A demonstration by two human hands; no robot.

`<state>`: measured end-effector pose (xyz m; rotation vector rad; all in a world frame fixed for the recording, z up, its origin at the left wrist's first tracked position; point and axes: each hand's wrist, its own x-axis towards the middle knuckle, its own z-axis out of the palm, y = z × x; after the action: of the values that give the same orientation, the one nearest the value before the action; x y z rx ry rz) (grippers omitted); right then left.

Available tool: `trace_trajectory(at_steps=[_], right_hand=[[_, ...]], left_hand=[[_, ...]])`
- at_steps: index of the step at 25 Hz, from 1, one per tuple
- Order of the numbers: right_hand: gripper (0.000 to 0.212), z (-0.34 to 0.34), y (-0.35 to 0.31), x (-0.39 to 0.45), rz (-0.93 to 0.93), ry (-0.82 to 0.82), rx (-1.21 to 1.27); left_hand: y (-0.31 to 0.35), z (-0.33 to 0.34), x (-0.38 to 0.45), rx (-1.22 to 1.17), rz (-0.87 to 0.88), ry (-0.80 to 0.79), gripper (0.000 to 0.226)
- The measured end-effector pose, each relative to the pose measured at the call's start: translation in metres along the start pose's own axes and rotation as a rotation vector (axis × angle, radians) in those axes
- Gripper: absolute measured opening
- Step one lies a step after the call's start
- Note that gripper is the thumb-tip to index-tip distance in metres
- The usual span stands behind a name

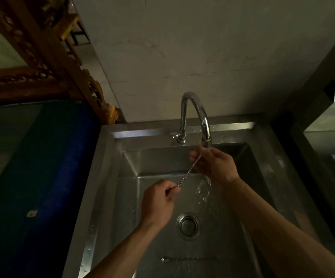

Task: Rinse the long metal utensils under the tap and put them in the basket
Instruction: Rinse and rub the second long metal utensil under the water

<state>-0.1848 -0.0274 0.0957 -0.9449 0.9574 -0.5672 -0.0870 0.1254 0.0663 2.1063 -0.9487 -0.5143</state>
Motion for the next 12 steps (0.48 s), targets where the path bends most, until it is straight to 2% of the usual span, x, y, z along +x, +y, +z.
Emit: trace_trajectory(at_steps=[4, 7, 10, 12], right_hand=[[0.032, 0.0001, -0.0010, 0.0018, 0.009, 0.030, 0.055], [0.020, 0.0002, -0.0030, -0.0007, -0.011, -0.037, -0.052], [0.037, -0.0012, -0.0067, -0.0003, -0.001, 0.017, -0.060], [0.028, -0.0042, -0.0099, 0.0004, 0.007, -0.028, -0.099]], left_hand=[[0.0002, 0.0017, 0.0021, -0.008, 0.016, -0.009, 0.009], [0.0026, 0.0028, 0.0031, -0.017, 0.016, 0.002, 0.009], [0.0039, 0.0042, 0.0041, 0.005, 0.048, -0.020, 0.011], [0.0022, 0.0030, 0.0054, 0.006, 0.043, -0.015, 0.012]])
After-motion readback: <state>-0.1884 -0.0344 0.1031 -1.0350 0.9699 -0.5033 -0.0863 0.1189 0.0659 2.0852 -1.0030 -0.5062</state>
